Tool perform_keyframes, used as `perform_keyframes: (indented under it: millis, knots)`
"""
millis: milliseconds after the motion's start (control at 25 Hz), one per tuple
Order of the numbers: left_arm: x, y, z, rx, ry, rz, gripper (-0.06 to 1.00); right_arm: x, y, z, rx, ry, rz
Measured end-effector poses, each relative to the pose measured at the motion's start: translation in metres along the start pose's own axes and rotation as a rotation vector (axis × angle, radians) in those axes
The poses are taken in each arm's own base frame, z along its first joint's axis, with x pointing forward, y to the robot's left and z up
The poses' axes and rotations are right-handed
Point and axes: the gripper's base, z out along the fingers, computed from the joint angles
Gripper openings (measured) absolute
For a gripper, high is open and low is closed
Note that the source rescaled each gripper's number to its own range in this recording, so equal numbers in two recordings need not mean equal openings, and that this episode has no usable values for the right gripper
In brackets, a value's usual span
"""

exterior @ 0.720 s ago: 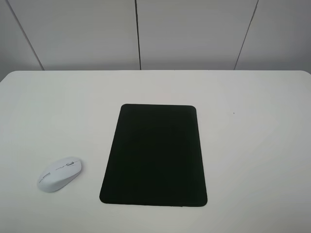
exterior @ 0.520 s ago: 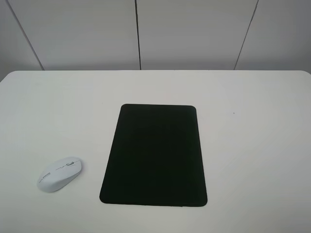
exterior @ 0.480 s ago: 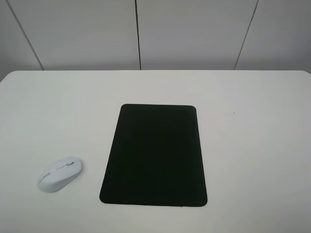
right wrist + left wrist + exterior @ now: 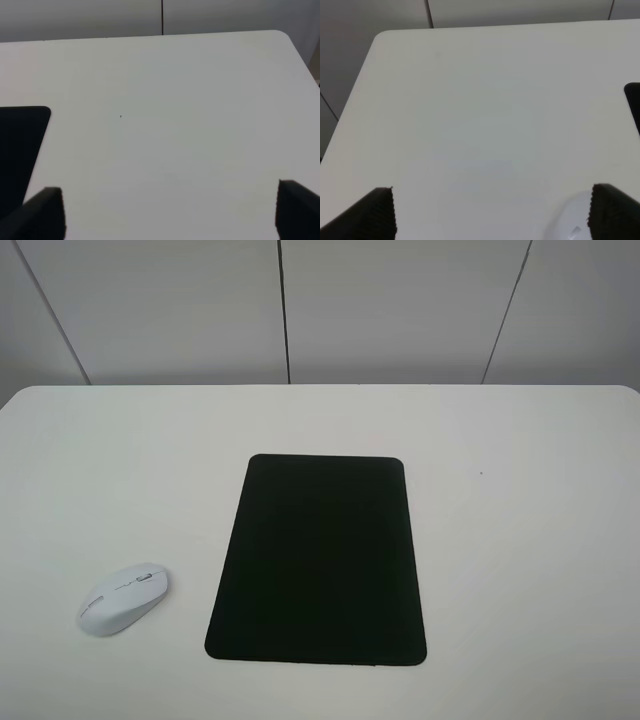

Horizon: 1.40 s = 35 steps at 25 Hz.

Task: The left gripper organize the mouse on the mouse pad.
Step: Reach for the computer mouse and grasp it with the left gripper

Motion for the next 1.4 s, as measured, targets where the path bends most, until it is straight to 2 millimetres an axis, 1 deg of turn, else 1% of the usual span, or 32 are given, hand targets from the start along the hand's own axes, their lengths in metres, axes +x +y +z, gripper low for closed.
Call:
perform_keyframes:
  millis: [1000,1160,1280,1400]
  knots:
    - [0.000,0.000,0.000,0.000,0.000,0.000,1.00,0.000,0.000,0.000,0.000,0.000,0.000]
    - [-0.001,-0.001,0.001,0.007,0.005,0.037,1.00,0.000,0.000,0.000,0.000,0.000,0.000]
    - [-0.014,-0.006,0.007,0.061,0.056,0.091,1.00,0.000,0.000,0.000,0.000,0.000,0.000]
    - [-0.039,-0.012,0.019,0.130,0.099,0.176,1.00,0.000,0.000,0.000,0.000,0.000,0.000]
